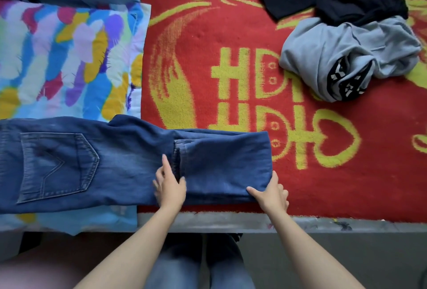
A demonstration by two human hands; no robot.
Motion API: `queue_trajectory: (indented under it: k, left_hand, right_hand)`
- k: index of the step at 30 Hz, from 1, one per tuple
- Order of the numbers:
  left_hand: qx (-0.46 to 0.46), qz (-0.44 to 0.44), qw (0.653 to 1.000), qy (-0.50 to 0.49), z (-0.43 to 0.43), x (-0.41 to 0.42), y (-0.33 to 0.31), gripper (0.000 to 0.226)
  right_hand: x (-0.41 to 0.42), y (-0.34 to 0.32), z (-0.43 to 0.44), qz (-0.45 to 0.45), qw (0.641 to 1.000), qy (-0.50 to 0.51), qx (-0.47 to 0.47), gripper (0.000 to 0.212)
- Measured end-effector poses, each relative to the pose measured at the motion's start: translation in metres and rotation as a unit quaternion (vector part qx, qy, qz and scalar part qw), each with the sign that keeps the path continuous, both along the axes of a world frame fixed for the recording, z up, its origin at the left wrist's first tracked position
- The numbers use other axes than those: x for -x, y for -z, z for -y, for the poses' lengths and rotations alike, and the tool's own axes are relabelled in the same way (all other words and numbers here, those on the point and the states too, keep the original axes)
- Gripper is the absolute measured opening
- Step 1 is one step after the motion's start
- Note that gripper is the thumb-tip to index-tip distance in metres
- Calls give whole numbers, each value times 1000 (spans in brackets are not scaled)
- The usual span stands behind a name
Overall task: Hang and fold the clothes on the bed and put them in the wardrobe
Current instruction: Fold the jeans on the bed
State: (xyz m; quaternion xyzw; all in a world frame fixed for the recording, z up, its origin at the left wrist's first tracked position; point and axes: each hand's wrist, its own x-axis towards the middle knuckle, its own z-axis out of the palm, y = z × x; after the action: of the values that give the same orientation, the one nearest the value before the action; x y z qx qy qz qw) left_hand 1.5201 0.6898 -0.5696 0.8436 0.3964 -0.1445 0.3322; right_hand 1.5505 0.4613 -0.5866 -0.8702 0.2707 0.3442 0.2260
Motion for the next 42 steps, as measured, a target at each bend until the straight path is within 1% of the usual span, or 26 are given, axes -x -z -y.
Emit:
queue_trajectory:
  k: [1,2,3,4,5,6,8,9,10,11,14,17,20,23,27,29,31,32,33,35,36,37,38,40,41,42]
  left_hand:
    - [-25,-80,996,35,-1,6,3,80]
    - [-58,-122,987,86,-1,12,4,83]
    - [-96,-123,976,149,1,18,5,83]
    - [-135,-102,961,221,3,23,7,82]
    - [-165,-83,938,292,5,28,9,79]
    - [-181,-80,913,357,6,31,11,76]
    - [-175,-119,875,436,2,37,16,73]
    - [-160,-143,866,451,0,39,19,74]
    - [-141,-158,862,460,-1,41,21,77]
    - [-123,-162,860,468,-2,43,22,79]
    - [-99,-133,864,474,5,46,19,89]
    - [-80,-91,877,464,27,38,13,98]
    - [0,-45,890,455,59,18,7,100]
    - [69,-39,890,449,83,2,-1,98]
    - [103,-77,896,425,77,12,-4,91]
    - [89,-80,894,433,59,29,-1,83]
    - [65,-62,899,429,36,54,0,72]
    - [56,-54,906,417,24,69,0,65]
    - [56,-50,915,397,12,84,1,58]
    - [68,-57,930,358,-10,110,0,47]
    - [58,-62,932,352,-20,122,-3,45]
    - [25,-49,936,348,-28,130,-8,44]
    - [-19,-11,943,333,-32,137,-11,43]
    - [-91,91,953,275,-45,142,-19,41]
    - [-137,130,952,240,-50,141,-22,41]
    - [-164,127,956,209,-55,135,-25,42]
  right_hand:
    - [-1,1,-3,-7,1000,7,4,97]
    - [-2,1,-3,-12,1000,22,-6,97]
    - [-3,2,-2,-15,999,39,-28,97]
    - [-5,3,1,-14,995,69,-66,94]
    - [-7,3,4,-8,987,109,-115,88]
    - [-7,1,6,-1,975,152,-165,78]
    - [-8,-7,9,14,952,204,-226,38]
    - [-8,-12,10,24,946,219,-236,20]
    - [-10,-17,11,34,941,237,-238,12]
    - [-13,-23,12,47,934,260,-239,11]
    - [-30,-46,15,111,918,297,-237,11]
    - [-48,-79,21,192,906,302,-227,20]
    - [-66,-111,37,277,886,307,-210,25]
    - [-79,-140,36,341,895,236,-165,23]
    - [-60,-164,-20,375,919,67,-101,22]
    - [-38,-168,-64,401,908,-33,-117,19]
    - [-18,-163,-107,418,883,-128,-167,25]
    - [-9,-158,-128,405,875,-182,-195,32]
    - [-1,-150,-147,363,872,-240,-223,39]
    - [13,-124,-174,235,875,-345,-246,46]
    - [19,-106,-181,169,882,-379,-225,47]
    - [24,-89,-182,115,890,-404,-180,48]
    - [28,-73,-176,75,896,-419,-125,49]
    - [30,-48,-155,36,906,-419,-47,47]
    - [32,-38,-144,31,906,-421,-36,45]
    - [33,-32,-133,29,902,-429,-37,44]
